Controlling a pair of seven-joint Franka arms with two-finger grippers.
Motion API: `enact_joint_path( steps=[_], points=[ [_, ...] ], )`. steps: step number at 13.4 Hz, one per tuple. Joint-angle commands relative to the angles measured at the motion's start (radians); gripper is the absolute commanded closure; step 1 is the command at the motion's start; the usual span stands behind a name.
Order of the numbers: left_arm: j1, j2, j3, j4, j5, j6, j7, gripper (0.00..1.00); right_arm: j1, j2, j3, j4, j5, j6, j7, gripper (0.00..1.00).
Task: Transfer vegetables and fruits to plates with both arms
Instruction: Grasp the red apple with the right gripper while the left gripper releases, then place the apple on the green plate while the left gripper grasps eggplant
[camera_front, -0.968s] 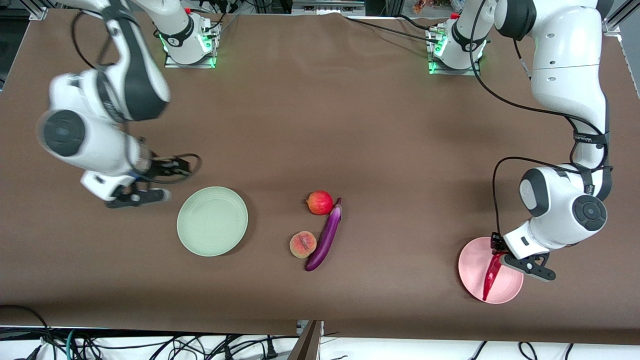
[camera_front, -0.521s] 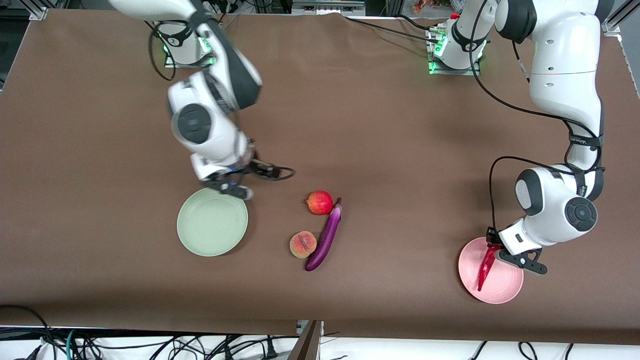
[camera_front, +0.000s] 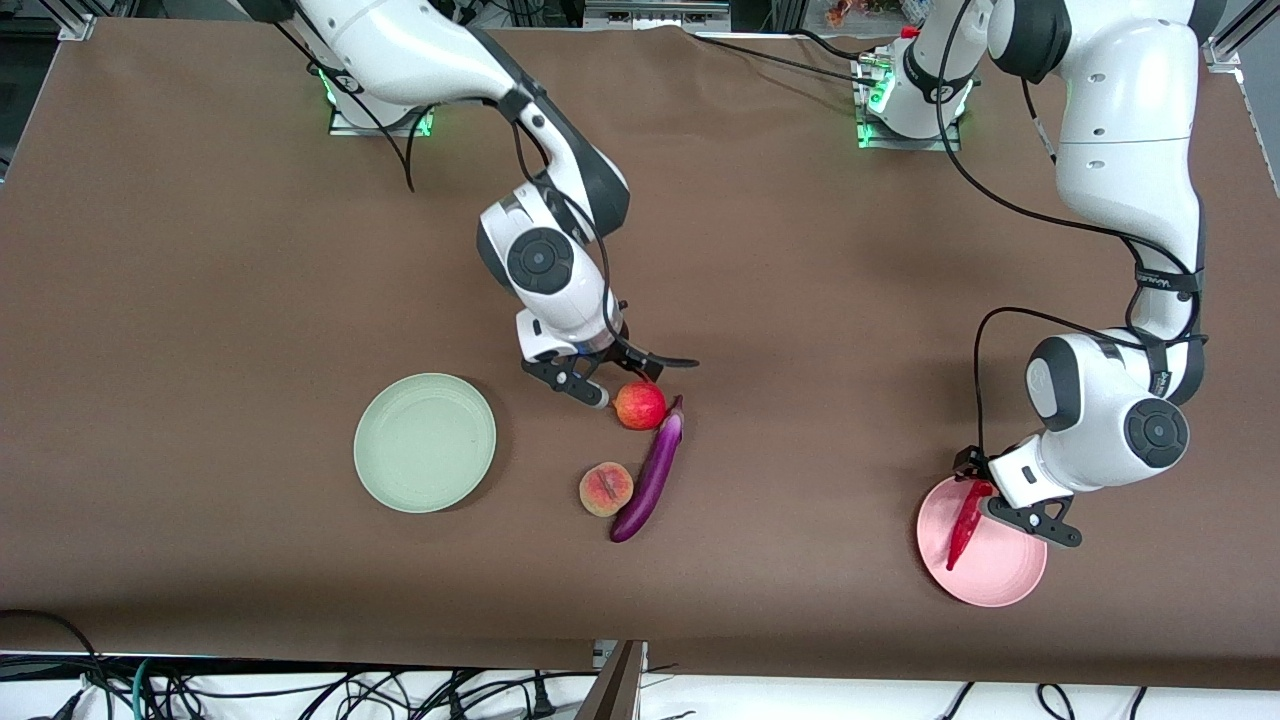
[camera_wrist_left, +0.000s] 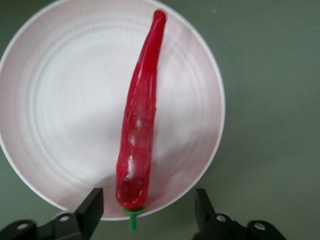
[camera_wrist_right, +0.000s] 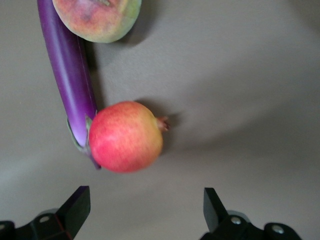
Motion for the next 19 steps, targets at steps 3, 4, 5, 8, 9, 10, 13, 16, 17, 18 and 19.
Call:
enact_joint_path(
  steps=[3, 4, 5, 8, 9, 10, 13, 16, 17, 18, 19],
  points=[
    [-0.01, -0.035, -0.025, 0.045, 0.009, -0.083, -0.009, 0.0, 0.019, 0.07, -0.012, 0.047, -0.006, 0.142, 0.017, 0.0],
    [-0.009, -0.037, -0.049, 0.045, 0.009, -0.084, -0.011, 0.0, 0.018, 0.085, -0.012, 0.049, -0.006, 0.155, 0.015, 0.0],
    [-0.009, -0.037, -0.072, 0.045, 0.007, -0.084, -0.026, 0.0, 0.019, 0.107, -0.012, 0.052, -0.006, 0.182, 0.017, 0.0],
    [-0.017, -0.037, -0.123, 0.045, -0.007, -0.082, -0.162, 0.0, 0.027, 0.125, -0.012, 0.05, -0.007, 0.221, 0.018, 0.0],
    [-0.023, -0.037, -0.132, 0.045, -0.007, -0.08, -0.178, 0.0, 0.03, 0.131, -0.012, 0.05, -0.009, 0.224, 0.017, 0.01],
    [-0.026, -0.037, -0.136, 0.044, -0.007, -0.08, -0.178, 0.0, 0.034, 0.136, -0.014, 0.05, -0.009, 0.227, 0.017, 0.09],
    [-0.091, -0.026, -0.148, 0.045, -0.01, -0.068, -0.204, 0.0, 0.03, 0.13, -0.017, 0.05, -0.046, 0.218, -0.002, 0.65],
    [-0.145, -0.026, -0.148, 0.042, -0.008, -0.039, -0.31, 0.0, -0.008, 0.085, -0.023, 0.056, -0.055, 0.088, -0.031, 0.96],
    [-0.162, -0.024, -0.148, 0.042, -0.01, -0.039, -0.331, 0.0, -0.021, 0.073, -0.023, 0.085, -0.052, 0.033, -0.058, 0.96],
    [-0.187, -0.017, -0.148, 0.042, -0.01, -0.028, -0.354, 0.0, -0.048, 0.055, -0.023, 0.108, -0.05, -0.044, -0.098, 0.96],
    [-0.214, -0.015, -0.148, 0.042, -0.008, 0.014, -0.379, 0.0, -0.077, 0.041, -0.017, 0.127, -0.05, -0.123, -0.154, 0.96]
  ],
)
